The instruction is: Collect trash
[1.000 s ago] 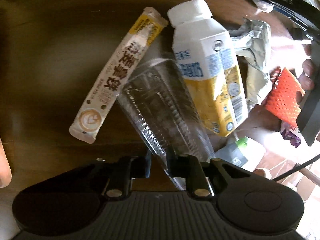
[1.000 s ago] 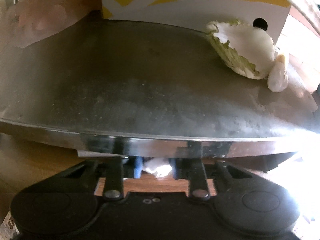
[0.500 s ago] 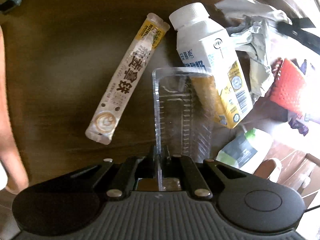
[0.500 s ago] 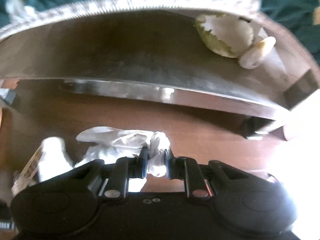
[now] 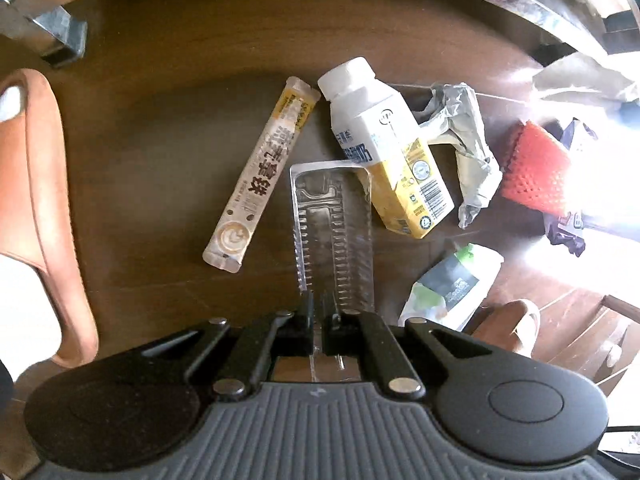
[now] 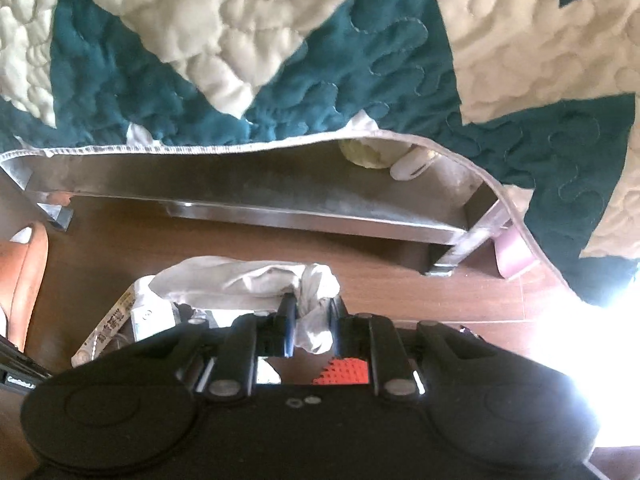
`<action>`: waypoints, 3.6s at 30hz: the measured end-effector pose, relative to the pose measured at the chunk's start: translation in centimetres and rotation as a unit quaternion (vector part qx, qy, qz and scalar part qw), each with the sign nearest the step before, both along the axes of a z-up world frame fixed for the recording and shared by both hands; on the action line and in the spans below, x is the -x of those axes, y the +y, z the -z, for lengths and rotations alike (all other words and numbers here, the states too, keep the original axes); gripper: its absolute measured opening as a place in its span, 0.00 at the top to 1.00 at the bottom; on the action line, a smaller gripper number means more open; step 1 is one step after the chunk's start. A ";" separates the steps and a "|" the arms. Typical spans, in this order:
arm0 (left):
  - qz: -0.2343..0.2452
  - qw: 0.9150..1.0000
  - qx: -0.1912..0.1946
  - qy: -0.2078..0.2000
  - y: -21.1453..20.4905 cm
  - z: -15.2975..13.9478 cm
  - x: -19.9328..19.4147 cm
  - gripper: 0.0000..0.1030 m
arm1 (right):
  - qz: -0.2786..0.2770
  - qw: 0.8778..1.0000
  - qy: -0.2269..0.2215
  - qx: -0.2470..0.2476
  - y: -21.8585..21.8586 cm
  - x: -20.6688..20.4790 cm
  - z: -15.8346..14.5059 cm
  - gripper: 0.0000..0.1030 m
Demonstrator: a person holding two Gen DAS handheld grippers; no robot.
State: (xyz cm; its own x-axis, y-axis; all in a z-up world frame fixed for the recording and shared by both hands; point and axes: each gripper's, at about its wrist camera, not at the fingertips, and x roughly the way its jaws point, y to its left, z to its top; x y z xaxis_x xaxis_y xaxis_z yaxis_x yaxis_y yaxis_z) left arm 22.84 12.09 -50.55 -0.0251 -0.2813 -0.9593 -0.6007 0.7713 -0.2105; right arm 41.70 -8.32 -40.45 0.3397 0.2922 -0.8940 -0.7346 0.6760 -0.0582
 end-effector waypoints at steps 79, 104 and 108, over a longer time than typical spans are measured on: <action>0.114 0.915 -0.124 -0.367 -13.3 -47.6 -5.7 0.60 | 0.066 0.968 -0.161 -0.182 -17.7 11.9 -45.4 0.84; 0.265 0.766 -0.163 -0.562 -41.1 -70.3 -19.9 0.60 | 0.274 0.909 -0.294 -0.105 -34.6 5.6 -54.0 0.83; 0.293 0.773 -0.187 -0.531 -43.7 -67.5 -21.7 0.60 | 0.263 0.915 -0.295 -0.077 -34.2 4.9 -53.4 0.82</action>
State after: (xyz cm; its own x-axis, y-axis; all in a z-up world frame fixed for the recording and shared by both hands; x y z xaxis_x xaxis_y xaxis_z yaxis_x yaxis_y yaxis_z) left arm 44.53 -31.58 16.92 0.8144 -0.2176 -0.5380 0.2325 0.9717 -0.0410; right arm 36.82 -42.48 12.94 0.8801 0.0555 -0.4715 -0.1756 0.9608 -0.2147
